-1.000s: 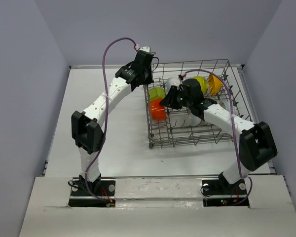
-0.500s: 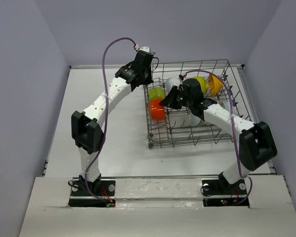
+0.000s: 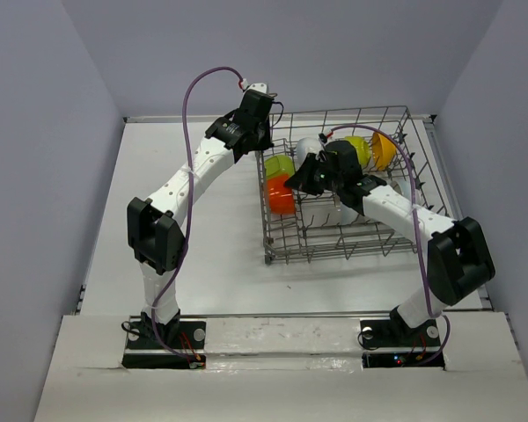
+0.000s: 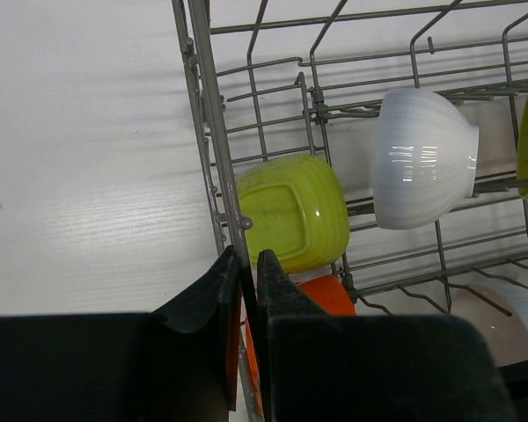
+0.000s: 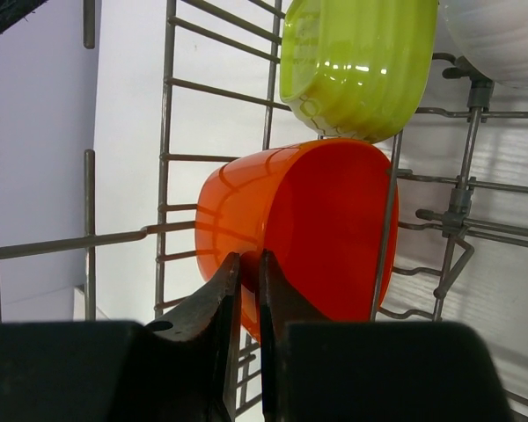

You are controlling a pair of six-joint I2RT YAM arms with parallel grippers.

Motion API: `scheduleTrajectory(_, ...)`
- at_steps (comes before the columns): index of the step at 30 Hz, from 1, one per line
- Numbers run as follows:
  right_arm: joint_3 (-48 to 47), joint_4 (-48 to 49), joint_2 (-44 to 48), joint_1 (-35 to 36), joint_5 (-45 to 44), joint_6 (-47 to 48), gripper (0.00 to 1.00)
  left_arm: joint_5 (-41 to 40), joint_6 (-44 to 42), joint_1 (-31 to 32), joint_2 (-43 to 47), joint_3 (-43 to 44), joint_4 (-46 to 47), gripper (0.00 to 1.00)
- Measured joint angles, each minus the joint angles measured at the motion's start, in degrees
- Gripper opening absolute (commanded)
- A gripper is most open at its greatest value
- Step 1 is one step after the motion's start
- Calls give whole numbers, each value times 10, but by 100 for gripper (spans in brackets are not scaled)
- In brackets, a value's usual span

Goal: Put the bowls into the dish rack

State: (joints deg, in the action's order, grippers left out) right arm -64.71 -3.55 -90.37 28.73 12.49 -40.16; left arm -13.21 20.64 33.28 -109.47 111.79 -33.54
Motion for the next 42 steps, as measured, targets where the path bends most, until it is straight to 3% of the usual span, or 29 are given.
scheduleTrajectory(42,-1,-30,26,2,-104,45,1,0,0,0,0,0,0,0)
